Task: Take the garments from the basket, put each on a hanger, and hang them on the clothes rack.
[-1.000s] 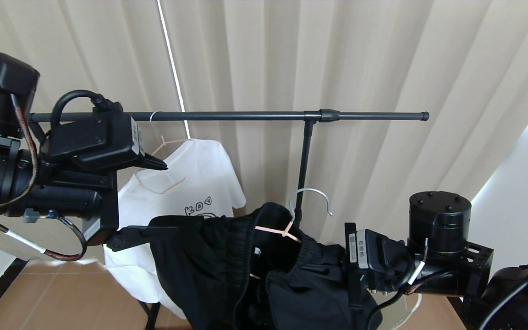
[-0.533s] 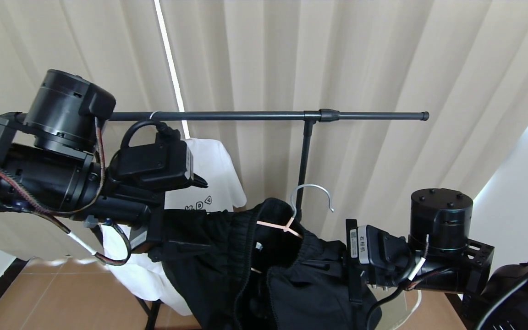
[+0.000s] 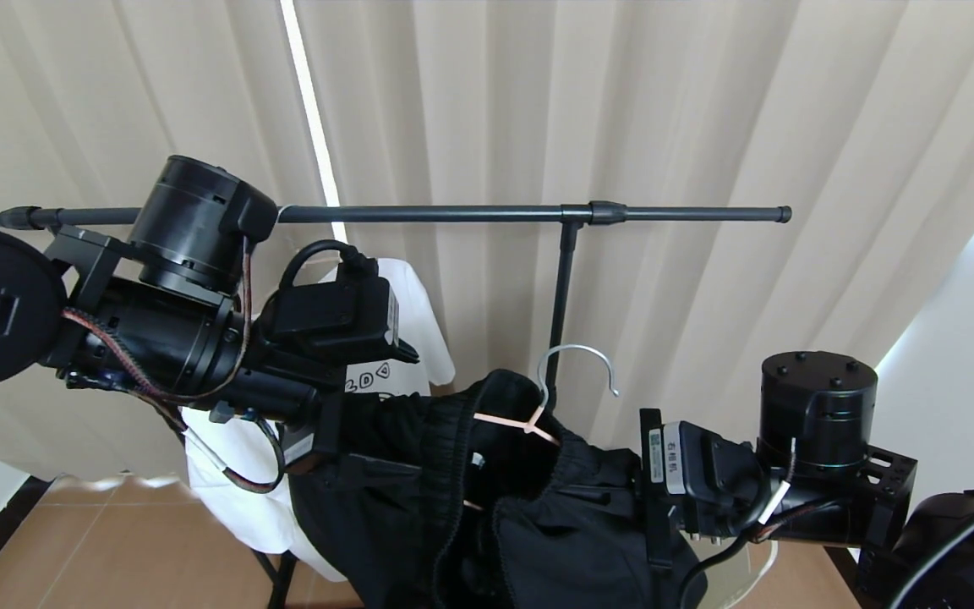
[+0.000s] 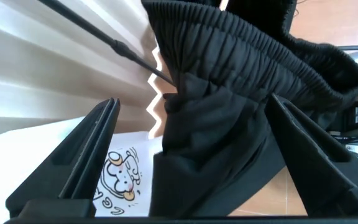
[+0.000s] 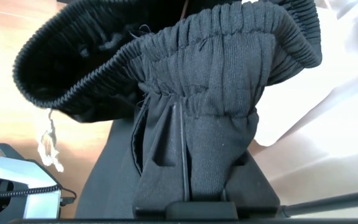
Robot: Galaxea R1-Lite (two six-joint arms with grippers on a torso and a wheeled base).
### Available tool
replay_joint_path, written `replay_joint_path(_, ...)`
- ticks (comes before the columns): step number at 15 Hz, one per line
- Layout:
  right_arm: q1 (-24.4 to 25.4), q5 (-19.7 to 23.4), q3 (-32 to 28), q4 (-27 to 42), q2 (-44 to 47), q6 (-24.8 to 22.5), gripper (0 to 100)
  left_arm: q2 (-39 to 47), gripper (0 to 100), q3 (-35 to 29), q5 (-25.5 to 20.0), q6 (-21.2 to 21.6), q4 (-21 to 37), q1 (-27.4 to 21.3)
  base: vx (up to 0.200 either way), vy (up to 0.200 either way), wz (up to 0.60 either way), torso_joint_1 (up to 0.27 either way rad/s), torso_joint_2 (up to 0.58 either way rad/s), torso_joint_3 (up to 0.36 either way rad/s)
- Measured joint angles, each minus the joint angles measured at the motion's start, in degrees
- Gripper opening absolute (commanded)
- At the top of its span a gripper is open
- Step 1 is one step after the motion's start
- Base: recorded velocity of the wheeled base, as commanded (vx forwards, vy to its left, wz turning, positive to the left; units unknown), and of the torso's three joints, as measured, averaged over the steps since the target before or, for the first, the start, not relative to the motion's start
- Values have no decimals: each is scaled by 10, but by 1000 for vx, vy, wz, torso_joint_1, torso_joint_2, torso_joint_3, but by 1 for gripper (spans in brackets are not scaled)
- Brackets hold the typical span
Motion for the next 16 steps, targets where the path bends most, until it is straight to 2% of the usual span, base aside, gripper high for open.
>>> replay_joint_path(16, 28, 0, 10, 0, -36, 2, 0, 17, 100, 15, -9, -2, 2, -18, 0, 0, 0, 0, 0, 0)
